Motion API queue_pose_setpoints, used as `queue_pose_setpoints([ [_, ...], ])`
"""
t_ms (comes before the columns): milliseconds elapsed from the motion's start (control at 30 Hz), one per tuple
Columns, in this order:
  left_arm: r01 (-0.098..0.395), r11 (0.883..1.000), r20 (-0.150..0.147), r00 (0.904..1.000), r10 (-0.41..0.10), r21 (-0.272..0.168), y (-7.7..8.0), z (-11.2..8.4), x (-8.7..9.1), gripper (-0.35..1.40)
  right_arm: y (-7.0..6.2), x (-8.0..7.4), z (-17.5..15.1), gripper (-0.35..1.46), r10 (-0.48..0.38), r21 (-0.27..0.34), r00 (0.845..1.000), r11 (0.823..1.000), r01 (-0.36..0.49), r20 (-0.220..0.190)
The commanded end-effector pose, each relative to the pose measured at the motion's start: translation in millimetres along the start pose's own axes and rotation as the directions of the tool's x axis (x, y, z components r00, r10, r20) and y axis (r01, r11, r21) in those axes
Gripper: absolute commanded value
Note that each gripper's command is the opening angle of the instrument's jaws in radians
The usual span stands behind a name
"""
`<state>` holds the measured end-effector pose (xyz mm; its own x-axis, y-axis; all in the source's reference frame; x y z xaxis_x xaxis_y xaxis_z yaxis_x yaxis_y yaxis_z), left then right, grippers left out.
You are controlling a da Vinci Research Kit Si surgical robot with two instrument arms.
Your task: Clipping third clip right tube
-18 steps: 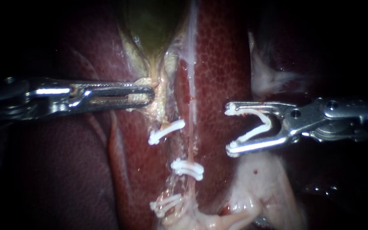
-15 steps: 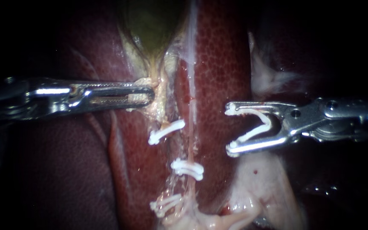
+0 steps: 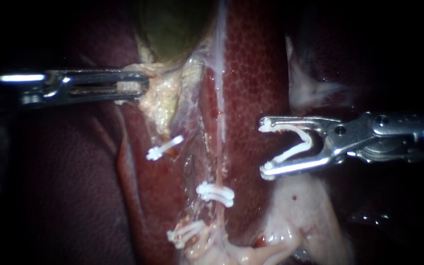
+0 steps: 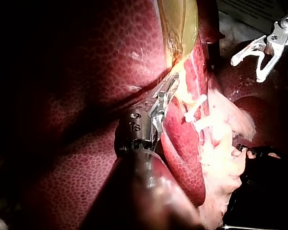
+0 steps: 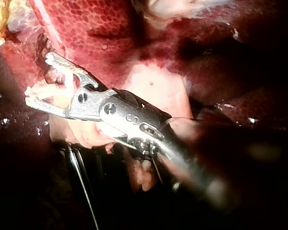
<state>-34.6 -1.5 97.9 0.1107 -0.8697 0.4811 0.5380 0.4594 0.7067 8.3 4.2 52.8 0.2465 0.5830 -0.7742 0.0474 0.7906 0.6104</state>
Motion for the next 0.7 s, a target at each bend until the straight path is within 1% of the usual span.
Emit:
queue_pose_setpoints([
  [33,-0.001,1.000,0.007,1.0000,0.001,0.000,0.0,-0.4,-0.3,-0.33,0.0,0.0,0.0,0.60,0.000,0.000,1.000,1.000,0.000,0.000],
  [133,-0.006,1.000,0.018,0.9998,0.006,-0.005,0.0,-1.3,-1.2,-0.33,0.1,0.0,0.1,0.60,0.000,0.000,1.000,1.000,0.000,0.000],
  [200,-0.003,1.000,0.021,0.9998,0.003,-0.006,0.0,-1.8,-1.6,-0.33,0.1,0.0,0.1,0.60,0.000,0.000,1.000,1.000,0.000,0.000],
  [333,-0.008,1.000,0.024,0.9997,0.008,-0.008,0.1,-2.1,-1.7,-0.33,0.1,-0.1,0.2,0.60,-0.001,-0.001,1.000,1.000,0.001,0.000],
  [433,-0.008,1.000,0.025,0.9997,0.008,-0.008,0.1,-2.0,-1.6,-0.33,0.1,-0.6,0.5,0.60,-0.015,0.001,1.000,1.000,0.015,0.001],
  [467,-0.008,1.000,0.025,0.9997,0.008,-0.009,0.1,-2.0,-1.6,-0.33,0.2,-0.8,0.7,0.60,-0.016,0.000,1.000,1.000,0.016,0.001],
  [567,-0.008,1.000,0.025,0.9997,0.009,-0.009,0.1,-2.0,-1.5,-0.33,0.5,-2.2,1.5,0.60,-0.024,-0.001,1.000,1.000,0.024,0.002],
  [633,-0.009,1.000,0.025,0.9996,0.009,-0.009,0.1,-2.0,-1.5,-0.33,0.8,-3.5,2.1,0.59,-0.031,0.001,1.000,1.000,0.031,0.000],
  [667,-0.009,1.000,0.025,0.9996,0.009,-0.009,0.1,-2.0,-1.5,-0.33,1.0,-4.1,2.5,0.58,-0.040,0.000,0.999,0.999,0.040,0.006],
  [700,-0.009,1.000,0.025,0.9996,0.009,-0.010,0.1,-1.9,-1.4,-0.33,1.3,-4.7,2.8,0.58,-0.031,-0.002,0.999,1.000,0.031,0.015],
])
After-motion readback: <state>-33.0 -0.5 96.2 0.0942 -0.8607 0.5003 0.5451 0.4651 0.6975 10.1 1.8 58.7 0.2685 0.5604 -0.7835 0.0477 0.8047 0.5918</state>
